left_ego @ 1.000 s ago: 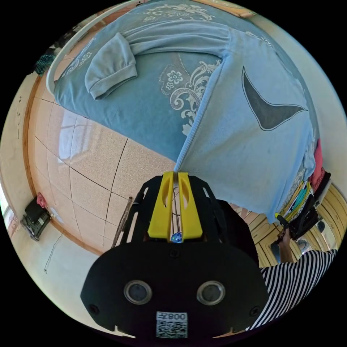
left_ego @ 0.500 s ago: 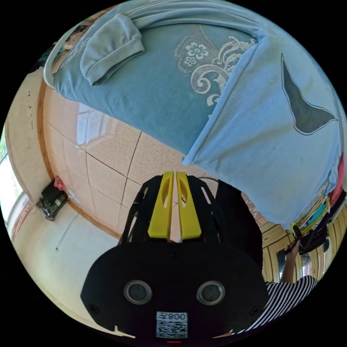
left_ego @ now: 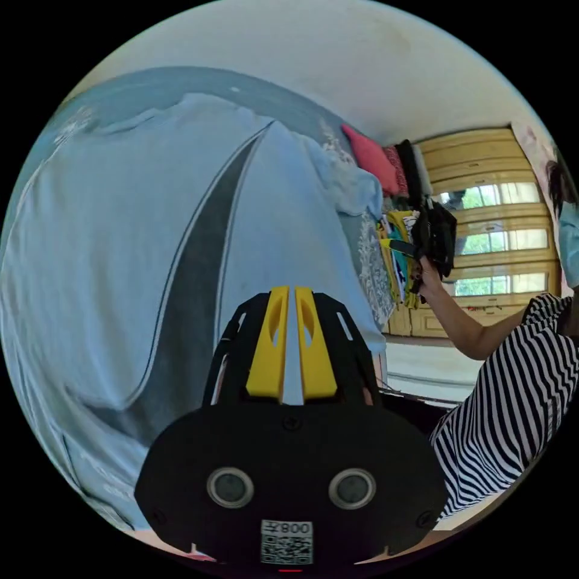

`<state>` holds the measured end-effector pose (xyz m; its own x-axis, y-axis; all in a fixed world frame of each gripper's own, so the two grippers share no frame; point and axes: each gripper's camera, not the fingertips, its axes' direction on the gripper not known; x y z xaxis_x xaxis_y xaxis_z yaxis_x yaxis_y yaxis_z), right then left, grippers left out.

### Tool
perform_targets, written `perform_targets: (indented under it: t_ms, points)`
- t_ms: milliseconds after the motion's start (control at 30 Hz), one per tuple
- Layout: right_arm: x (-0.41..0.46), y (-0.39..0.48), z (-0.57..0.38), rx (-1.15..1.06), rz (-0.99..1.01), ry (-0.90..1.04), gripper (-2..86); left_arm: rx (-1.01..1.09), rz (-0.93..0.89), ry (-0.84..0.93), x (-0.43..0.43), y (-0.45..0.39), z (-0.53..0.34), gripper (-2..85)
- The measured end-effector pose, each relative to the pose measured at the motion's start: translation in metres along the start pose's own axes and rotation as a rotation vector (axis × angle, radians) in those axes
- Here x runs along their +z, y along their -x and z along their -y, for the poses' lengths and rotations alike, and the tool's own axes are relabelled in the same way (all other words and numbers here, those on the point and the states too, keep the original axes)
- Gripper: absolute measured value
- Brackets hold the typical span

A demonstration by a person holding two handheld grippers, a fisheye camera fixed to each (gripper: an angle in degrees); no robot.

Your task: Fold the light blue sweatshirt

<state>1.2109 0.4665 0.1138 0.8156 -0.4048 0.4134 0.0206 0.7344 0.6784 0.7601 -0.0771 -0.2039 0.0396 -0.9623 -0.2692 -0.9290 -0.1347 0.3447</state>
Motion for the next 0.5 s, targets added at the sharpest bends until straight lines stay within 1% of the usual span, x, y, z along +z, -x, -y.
perform_targets:
  t_ms: [33, 67, 100, 133, 167, 233, 367, 500]
  points:
    - [0.011, 0.001, 0.009, 0.029, -0.004, -0.008, 7.6, 0.086, -0.034, 0.008, 0.015, -0.009, 0.033, 5.1]
    - [0.016, 0.001, 0.013, 0.043, 0.012, -0.014, 7.8, 0.121, -0.046, 0.011, 0.022, -0.014, 0.048, 5.7]
    - [0.027, 0.001, 0.019, 0.079, 0.06, -0.027, 8.1, 0.192, -0.062, 0.019, 0.035, -0.024, 0.078, 6.9]
    - [0.038, 0.0, 0.023, 0.11, 0.101, -0.035, 8.3, 0.269, -0.052, 0.042, 0.048, -0.036, 0.107, 7.7]
    - [0.042, 0.0, 0.025, 0.125, 0.111, -0.039, 8.3, 0.3, -0.033, 0.05, 0.054, -0.041, 0.12, 8.1]
    - [0.04, -0.004, 0.026, 0.18, 0.125, -0.12, 8.3, 0.41, 0.011, 0.077, 0.073, -0.064, 0.166, 9.3]
    - [0.019, -0.014, 0.033, 0.227, 0.04, -0.219, 8.7, 0.524, 0.011, 0.094, 0.098, -0.094, 0.215, 10.7]
    - [-0.001, -0.023, 0.051, 0.271, -0.142, -0.282, 8.1, 0.609, -0.007, 0.11, 0.136, -0.129, 0.258, 11.8]
